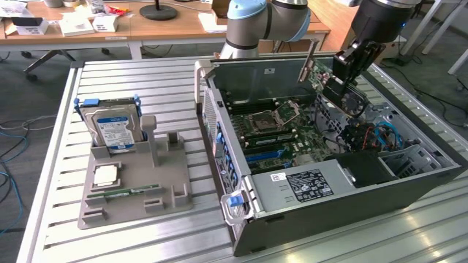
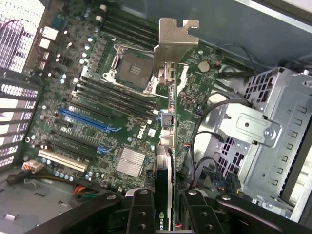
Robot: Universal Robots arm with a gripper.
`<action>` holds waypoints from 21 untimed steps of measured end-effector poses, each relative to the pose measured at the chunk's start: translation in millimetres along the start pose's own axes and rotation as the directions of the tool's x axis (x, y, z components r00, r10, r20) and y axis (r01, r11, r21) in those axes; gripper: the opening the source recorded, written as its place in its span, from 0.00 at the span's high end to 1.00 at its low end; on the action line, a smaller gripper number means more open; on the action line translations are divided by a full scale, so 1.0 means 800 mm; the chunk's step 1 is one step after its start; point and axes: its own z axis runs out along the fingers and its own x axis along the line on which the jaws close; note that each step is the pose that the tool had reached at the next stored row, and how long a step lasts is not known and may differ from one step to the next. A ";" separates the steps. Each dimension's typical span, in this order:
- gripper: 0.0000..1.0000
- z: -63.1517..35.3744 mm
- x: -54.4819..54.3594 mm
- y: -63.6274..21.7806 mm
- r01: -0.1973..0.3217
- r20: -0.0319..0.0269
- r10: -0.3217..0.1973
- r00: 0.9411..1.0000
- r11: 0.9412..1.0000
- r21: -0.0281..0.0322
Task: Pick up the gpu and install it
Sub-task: 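Insert the gpu into the slot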
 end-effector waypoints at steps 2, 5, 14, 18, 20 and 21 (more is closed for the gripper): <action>0.73 0.000 0.000 0.000 0.027 -0.001 -0.027 1.000 1.000 0.000; 0.73 0.000 0.000 0.000 0.068 -0.003 -0.068 0.998 0.998 -0.001; 0.73 0.000 0.000 0.000 0.195 -0.008 -0.195 0.981 0.981 -0.004; 0.73 0.000 0.000 0.000 0.249 -0.010 -0.249 0.969 0.969 -0.006; 0.73 0.000 0.000 0.000 0.275 -0.011 -0.275 0.961 0.961 -0.006; 0.73 0.000 0.000 0.000 0.288 -0.011 -0.288 0.957 0.957 -0.007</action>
